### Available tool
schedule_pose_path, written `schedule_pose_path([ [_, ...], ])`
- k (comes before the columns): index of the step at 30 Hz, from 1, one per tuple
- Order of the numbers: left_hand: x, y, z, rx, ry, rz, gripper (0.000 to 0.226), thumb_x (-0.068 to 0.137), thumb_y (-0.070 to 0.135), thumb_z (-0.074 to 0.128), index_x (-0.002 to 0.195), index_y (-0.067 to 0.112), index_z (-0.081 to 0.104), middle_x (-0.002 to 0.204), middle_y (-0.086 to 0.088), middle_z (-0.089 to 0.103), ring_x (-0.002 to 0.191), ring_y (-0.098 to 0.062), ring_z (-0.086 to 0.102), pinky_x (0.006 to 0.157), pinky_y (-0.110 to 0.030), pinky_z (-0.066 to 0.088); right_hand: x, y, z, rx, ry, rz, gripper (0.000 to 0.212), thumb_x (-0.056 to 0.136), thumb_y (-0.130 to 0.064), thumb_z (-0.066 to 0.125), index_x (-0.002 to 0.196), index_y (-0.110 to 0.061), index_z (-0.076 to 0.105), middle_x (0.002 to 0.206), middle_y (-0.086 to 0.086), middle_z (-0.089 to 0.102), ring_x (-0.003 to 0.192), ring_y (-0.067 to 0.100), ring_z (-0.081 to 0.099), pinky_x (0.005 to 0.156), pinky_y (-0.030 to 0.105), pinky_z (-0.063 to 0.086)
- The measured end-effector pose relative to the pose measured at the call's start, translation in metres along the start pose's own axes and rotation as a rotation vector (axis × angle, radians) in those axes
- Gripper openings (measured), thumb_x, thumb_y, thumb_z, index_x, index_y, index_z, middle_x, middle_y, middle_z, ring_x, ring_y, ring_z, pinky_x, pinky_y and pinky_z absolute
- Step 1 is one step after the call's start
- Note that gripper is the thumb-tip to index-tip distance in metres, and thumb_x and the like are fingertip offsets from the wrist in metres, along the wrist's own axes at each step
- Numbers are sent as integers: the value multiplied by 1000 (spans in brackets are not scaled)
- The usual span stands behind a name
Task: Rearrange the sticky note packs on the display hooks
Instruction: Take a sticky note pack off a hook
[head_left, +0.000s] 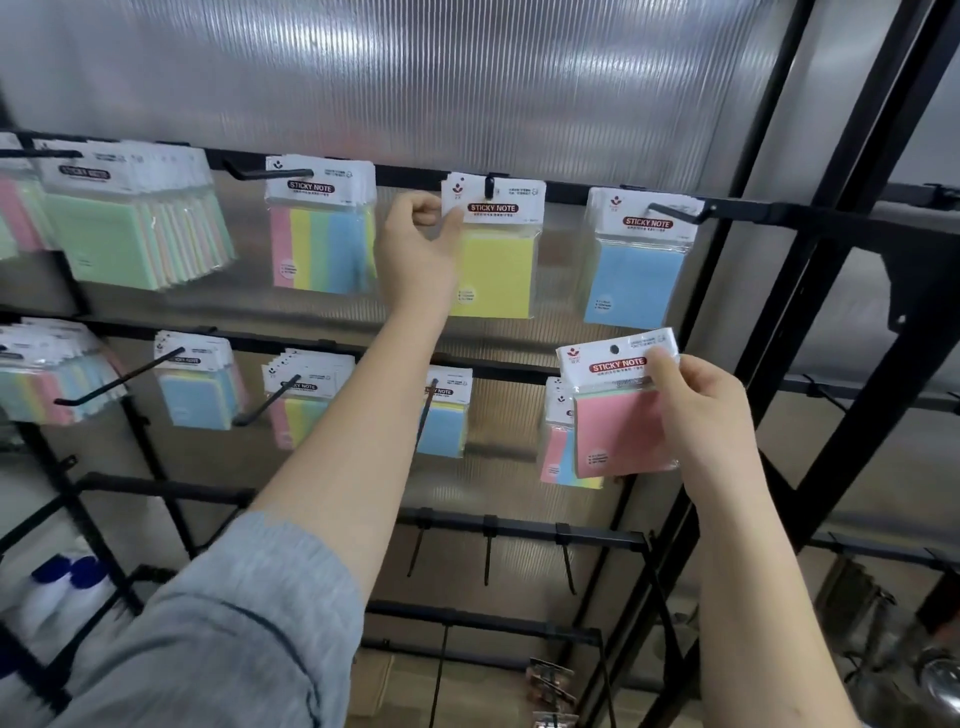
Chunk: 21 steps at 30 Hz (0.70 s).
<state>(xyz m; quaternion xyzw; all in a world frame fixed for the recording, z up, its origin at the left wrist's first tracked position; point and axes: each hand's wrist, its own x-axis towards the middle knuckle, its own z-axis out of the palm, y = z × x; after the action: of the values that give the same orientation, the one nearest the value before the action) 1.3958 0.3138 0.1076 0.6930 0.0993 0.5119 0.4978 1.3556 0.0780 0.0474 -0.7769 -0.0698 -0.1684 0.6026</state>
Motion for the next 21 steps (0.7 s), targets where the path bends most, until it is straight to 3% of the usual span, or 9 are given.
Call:
schedule_pose_path([
  [2,-5,-8,-16,47,-15,-18,9,91,28,59,91,20,54,80,14,54,74,-2,51,60,-5,36,1,0,-1,12,-30,-40,33,94,-36,51,72,-18,67,57,-18,59,51,-5,45,51,14,37],
  [4,-12,-16,-37,122,-31,-58,11,94,29,53,93,18,56,80,14,55,73,-1,51,58,-6,35,0,-1,0,40,-66,-71,31,94,-36,54,69,-22,68,56,-21,59,53,-4,46,53,14,39],
  [7,-29,-30,-70,225,-29,-136,16,96,27,47,94,17,59,88,3,60,80,-13,55,68,-23,39,-3,-4,8,67,-136,-109,29,93,-37,56,68,-27,69,56,-22,60,52,-6,45,51,10,36],
  [12,-59,-52,-125,403,-7,-272,19,98,25,42,96,17,60,92,1,60,87,-20,55,74,-31,43,-15,-11,29,112,-237,-111,26,91,-38,59,70,-31,71,61,-20,65,54,-6,47,58,24,37],
  [16,-74,-69,-175,630,33,-326,22,99,25,38,98,19,59,93,0,55,85,-20,47,70,-28,32,-30,-20,55,153,-275,-126,24,90,-36,61,69,-33,71,60,-21,65,54,-6,47,58,24,36],
  [21,-70,-91,-236,705,39,-378,26,99,22,36,101,17,61,91,0,55,81,-21,47,69,-30,37,-51,-37,97,176,-307,-134,28,89,-38,62,62,-36,71,55,-21,60,52,-4,44,55,24,34],
])
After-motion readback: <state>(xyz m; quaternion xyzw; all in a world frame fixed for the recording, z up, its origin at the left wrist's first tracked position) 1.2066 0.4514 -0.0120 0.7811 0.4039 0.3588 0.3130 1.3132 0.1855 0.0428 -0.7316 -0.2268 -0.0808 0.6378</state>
